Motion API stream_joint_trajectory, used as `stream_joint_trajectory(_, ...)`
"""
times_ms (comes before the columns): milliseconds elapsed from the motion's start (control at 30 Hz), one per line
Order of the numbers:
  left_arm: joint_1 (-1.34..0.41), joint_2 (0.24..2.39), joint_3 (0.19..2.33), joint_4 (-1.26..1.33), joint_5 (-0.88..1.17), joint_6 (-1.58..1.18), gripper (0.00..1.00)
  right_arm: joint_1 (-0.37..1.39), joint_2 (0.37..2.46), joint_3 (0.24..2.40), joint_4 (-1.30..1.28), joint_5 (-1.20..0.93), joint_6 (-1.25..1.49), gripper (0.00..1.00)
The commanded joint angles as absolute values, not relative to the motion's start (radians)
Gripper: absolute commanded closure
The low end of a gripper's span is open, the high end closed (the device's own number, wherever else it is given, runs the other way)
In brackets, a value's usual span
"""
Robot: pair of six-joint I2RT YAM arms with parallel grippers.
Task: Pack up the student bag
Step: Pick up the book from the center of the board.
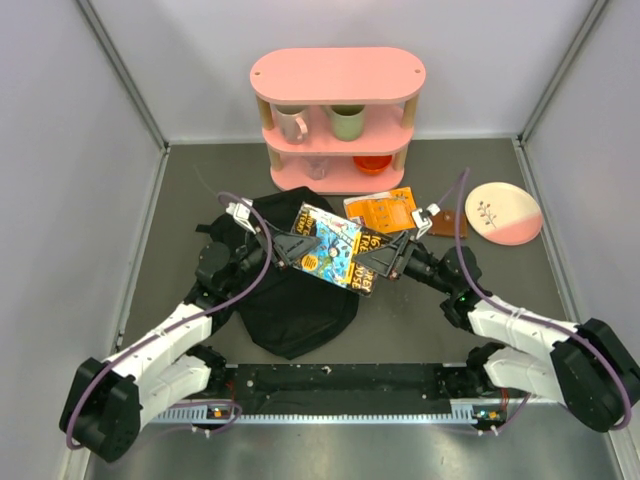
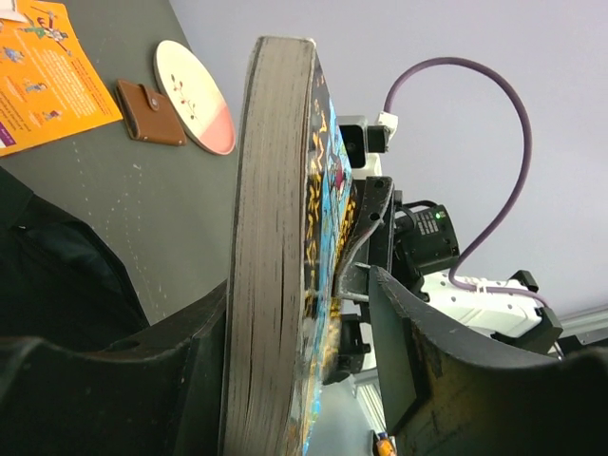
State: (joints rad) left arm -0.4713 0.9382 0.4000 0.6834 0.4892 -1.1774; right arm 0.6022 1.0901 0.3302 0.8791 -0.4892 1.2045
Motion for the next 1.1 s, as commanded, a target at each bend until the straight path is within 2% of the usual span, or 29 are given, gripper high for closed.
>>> stream_joint_trajectory(0, -0.472, 0.913, 0.399, 0.782, 0.462, -1.18, 1.0, 0.615, 1.086, 0.344, 1.023, -0.505, 1.235, 0.89)
stream_joint_trajectory(33, -0.472, 0.914, 0.4, 0.778, 0.462, -1.167, 0.99, 0.615, 1.085, 0.339, 1.025, -0.505, 1.238, 0.95)
stream_joint_trajectory(67, -0.472, 0.914, 0.403, 0.749, 0.463, -1.16, 0.86, 0.615, 1.078, 0.339, 1.019, -0.502, 1.238, 1.0)
stream_joint_trajectory(100, -0.472, 0.914, 0.411, 0.732, 0.466, -1.148, 0.63, 0.615, 1.059, 0.339, 1.002, -0.494, 1.23, 1.0)
stream_joint_trajectory(133, -0.472, 0.91, 0.417, 0.71, 0.469, -1.102, 0.26, 0.615, 1.046, 0.341, 0.979, -0.485, 1.22, 1.0)
stream_joint_trajectory(167, -0.472, 0.902, 0.442, 0.605, 0.463, -1.076, 0.1, 0.615, 1.028, 0.342, 0.9, -0.456, 1.203, 1.0)
stream_joint_trajectory(200, -0.472, 0.873, 0.462, 0.503, 0.45, -1.004, 0.01, 0.617, 0.984, 0.345, 0.849, -0.437, 1.166, 1.0)
stream_joint_trajectory(267, -0.472, 0.842, 0.535, 0.312, 0.358, -0.909, 0.02, 0.617, 0.916, 0.353, 0.649, -0.341, 1.108, 1.0)
stream_joint_trajectory(300, -0.472, 0.822, 0.564, 0.102, 0.324, -0.796, 0.02, 0.614, 0.835, 0.354, 0.568, -0.298, 1.086, 1.0)
stream_joint_trajectory(400, -0.472, 0.845, 0.684, -0.281, 0.164, -0.592, 0.02, 0.614, 0.642, 0.367, 0.249, -0.094, 1.029, 1.0)
stream_joint_trajectory(500, -0.476, 0.858, 0.756, -0.483, 0.1, -0.461, 0.01, 0.612, 0.493, 0.379, -0.034, 0.133, 1.026, 1.0)
stream_joint_trajectory(533, -0.479, 0.85, 0.759, -0.494, 0.1, -0.443, 0.01, 0.612, 0.398, 0.379, -0.093, 0.226, 1.025, 1.0)
stream_joint_trajectory(667, -0.531, 0.818, 0.741, -0.483, 0.129, -0.4, 0.01, 0.612, 0.236, 0.382, -0.302, 0.404, 1.066, 1.0)
stream_joint_trajectory(733, -0.642, 0.84, 0.749, -0.512, 0.022, -0.382, 0.01, 0.611, 0.204, 0.387, -0.366, 0.455, 1.072, 1.0)
stream_joint_trajectory(833, -0.826, 0.916, 0.788, -0.544, -0.113, -0.359, 0.01, 0.611, 0.204, 0.413, -0.417, 0.475, 1.068, 1.0)
stream_joint_trajectory(933, -0.923, 0.969, 0.799, -0.542, -0.118, -0.365, 0.01, 0.611, 0.254, 0.449, -0.439, 0.466, 1.062, 1.0)
stream_joint_trajectory(1067, -0.954, 0.989, 0.785, -0.516, -0.071, -0.371, 0.01, 0.609, 0.301, 0.472, -0.443, 0.439, 1.054, 1.0)
